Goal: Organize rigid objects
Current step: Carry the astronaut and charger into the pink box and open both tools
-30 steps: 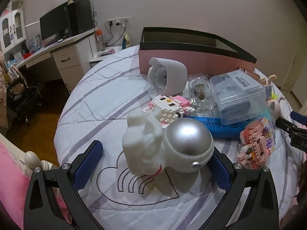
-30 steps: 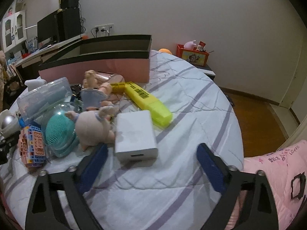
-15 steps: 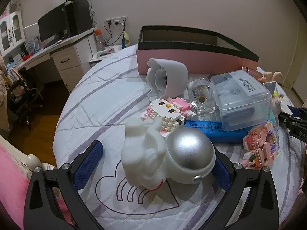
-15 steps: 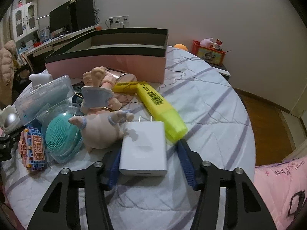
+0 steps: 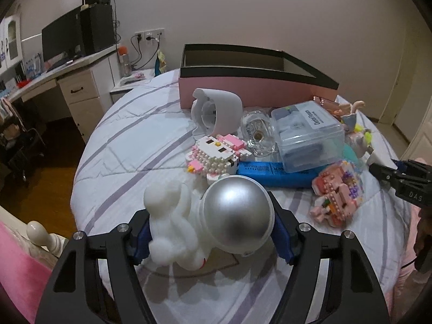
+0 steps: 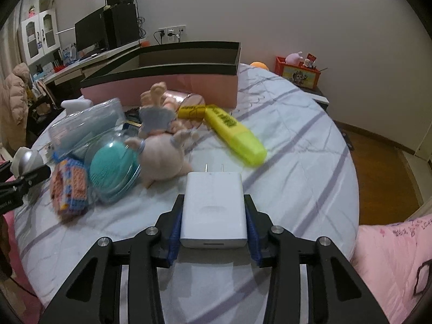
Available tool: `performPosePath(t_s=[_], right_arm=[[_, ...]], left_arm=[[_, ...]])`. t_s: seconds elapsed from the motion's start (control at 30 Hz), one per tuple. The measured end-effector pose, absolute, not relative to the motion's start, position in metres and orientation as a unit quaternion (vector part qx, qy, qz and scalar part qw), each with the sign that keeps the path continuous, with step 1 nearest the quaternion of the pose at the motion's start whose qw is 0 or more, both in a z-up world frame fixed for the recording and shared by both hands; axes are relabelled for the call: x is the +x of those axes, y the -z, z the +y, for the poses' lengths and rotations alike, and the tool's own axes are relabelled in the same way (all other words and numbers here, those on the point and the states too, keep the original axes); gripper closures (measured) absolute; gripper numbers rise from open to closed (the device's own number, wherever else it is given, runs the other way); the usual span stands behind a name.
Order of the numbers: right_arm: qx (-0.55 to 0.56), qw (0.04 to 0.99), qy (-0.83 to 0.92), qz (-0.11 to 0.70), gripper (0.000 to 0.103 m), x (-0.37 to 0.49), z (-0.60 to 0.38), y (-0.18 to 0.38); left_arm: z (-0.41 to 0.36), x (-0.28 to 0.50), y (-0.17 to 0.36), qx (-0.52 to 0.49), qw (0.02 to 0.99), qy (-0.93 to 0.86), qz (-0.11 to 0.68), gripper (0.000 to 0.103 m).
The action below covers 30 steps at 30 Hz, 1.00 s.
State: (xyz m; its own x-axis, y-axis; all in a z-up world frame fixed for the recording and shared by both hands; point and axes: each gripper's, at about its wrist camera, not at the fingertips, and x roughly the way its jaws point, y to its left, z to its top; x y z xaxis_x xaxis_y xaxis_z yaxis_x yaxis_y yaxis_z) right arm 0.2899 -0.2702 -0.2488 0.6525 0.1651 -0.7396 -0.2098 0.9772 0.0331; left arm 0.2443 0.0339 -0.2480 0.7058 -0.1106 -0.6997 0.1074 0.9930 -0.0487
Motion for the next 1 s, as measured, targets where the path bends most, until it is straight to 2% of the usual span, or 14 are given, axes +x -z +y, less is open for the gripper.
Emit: performPosePath(t_s=[0.07,0.2,0.27,0.3,0.6,1.0], right_arm=[[-0.027,0.910,-0.101,0.401,0.062,0.289,-0.270,0.249],[-0.024,0.910,-0.099,0.402,0.062,0.293,-0.270,0.250],[-0.023,0.911,-0.098,0.399,0.062,0.295,-0.270,0.251],[-0.022,0.912,-0.098,0.399,0.062,0.295,-0.270,0.251],[-0.009,0.922,-0.099,0.375,0.062,0.290,-0.273,0.239],[-0.022,0.944,-0.127,0.304,0.062,0.330,-0.239,0.160]], left_arm=[[0.035,0.246,0.253,-0.005,0.919,0.059,0.391,0.025],[0.029,0.246,0.254,0.012,0.920,0.053,0.388,0.023],[0.029,0.247,0.253,0.012,0.921,0.054,0.386,0.025],[0.031,0.247,0.253,0.009,0.921,0.057,0.386,0.030],[0.029,0.247,0.238,0.001,0.926,0.065,0.372,0.030],[0.002,0.315,0.149,0.017,0.952,0.098,0.291,0.030]])
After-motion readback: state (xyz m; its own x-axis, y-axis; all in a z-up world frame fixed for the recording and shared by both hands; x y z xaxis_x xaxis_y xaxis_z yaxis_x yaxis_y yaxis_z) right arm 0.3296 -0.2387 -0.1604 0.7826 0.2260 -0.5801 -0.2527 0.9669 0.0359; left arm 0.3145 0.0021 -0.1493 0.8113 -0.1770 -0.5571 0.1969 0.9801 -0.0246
